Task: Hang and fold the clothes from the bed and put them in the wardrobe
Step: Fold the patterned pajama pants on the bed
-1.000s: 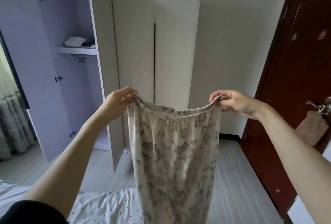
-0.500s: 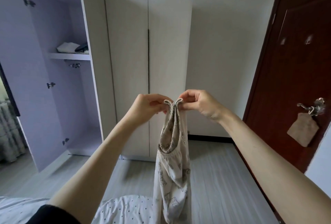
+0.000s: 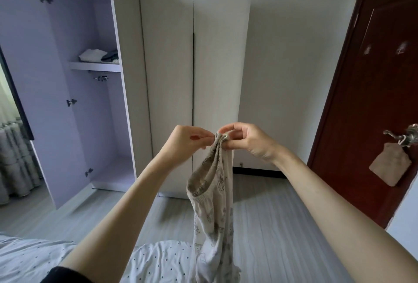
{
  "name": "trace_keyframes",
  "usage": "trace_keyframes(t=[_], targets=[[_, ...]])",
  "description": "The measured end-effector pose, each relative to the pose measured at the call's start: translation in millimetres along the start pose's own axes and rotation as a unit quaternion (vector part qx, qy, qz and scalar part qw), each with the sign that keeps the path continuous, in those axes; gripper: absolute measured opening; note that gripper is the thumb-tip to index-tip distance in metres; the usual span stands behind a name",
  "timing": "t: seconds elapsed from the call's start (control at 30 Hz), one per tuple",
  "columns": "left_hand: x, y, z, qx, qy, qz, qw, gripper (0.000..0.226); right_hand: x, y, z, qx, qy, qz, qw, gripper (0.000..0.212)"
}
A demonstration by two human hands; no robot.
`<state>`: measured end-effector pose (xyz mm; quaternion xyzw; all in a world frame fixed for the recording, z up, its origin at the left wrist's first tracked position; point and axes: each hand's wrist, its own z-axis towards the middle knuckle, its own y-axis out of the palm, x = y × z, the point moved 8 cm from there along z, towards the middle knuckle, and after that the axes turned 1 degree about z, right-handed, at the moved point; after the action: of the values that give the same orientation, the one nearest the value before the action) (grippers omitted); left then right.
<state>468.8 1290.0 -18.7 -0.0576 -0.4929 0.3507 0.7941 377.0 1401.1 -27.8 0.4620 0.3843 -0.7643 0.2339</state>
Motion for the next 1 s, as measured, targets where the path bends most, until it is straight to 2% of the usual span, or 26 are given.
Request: trace_keyframes(t=[0.1, 0.2, 0.27, 0.33, 0.4, 0.43, 0.53, 0.6, 0.7, 0.8, 0.87, 1.0], targets=[[-8.2, 3.0, -9.2, -0.041, -0.029, -0.043, 0.998, 0.009, -2.0, -8.2, 2.9, 0.054, -0.004, -0.031, 0.998, 0.016], [-21.8, 13.3, -20.7, -0.119, -0.06, -0.073, 0.988, 0.042, -6.6, -28.3, 3.0, 0.128, -0.002, -0.029, 0.991, 0.018], [-27.2, 15.9, -20.9, -0.132, -0.066, -0.057, 0.987, 0.056, -10.8, -37.2, 2.8, 0.143, -0.003, -0.019, 0.99, 0.012], [-29.8, 11.8, -11.7, -0.105, -0.067, 0.015, 0.992, 0.049, -14.6, -43.3, 3.7, 0.141, -0.004, -0.028, 0.99, 0.015], [-26.8, -3.5, 6.6, -0.035, -0.053, 0.112, 0.992, 0.023, -19.3, -50.8, 3.8, 0.143, -0.002, -0.046, 0.989, 0.015], [-24.0, -13.0, 16.0, 0.002, -0.05, 0.126, 0.991, 0.019, -21.8, -56.5, 4.0, 0.15, -0.002, -0.051, 0.987, 0.014], [-14.1, -30.0, 45.6, 0.063, -0.052, 0.058, 0.995, 0.035, -32.8, -78.7, 7.8, 0.183, -0.008, -0.061, 0.981, 0.014], [-0.6, -31.7, 65.6, 0.068, -0.043, 0.006, 0.997, 0.033, -45.3, -95.4, 14.1, 0.204, -0.02, -0.064, 0.977, 0.01], [21.5, -29.6, 96.0, 0.067, -0.028, -0.066, 0.995, 0.008, -66.6, -125.4, 24.4, 0.253, -0.046, -0.076, 0.964, 0.009], [31.1, -21.7, 135.3, 0.058, -0.031, -0.106, 0.992, 0.015, -76.9, -160.6, 40.3, 0.301, -0.062, -0.079, 0.948, 0.012], [29.0, -9.6, 162.5, 0.052, -0.047, -0.083, 0.994, 0.018, -70.8, -180.1, 52.2, 0.317, -0.053, -0.082, 0.943, 0.014], [0.1, 19.0, 202.5, 0.048, -0.107, 0.045, 0.992, 0.031, -33.2, -205.6, 79.8, 0.317, 0.01, -0.111, 0.942, 0.01]])
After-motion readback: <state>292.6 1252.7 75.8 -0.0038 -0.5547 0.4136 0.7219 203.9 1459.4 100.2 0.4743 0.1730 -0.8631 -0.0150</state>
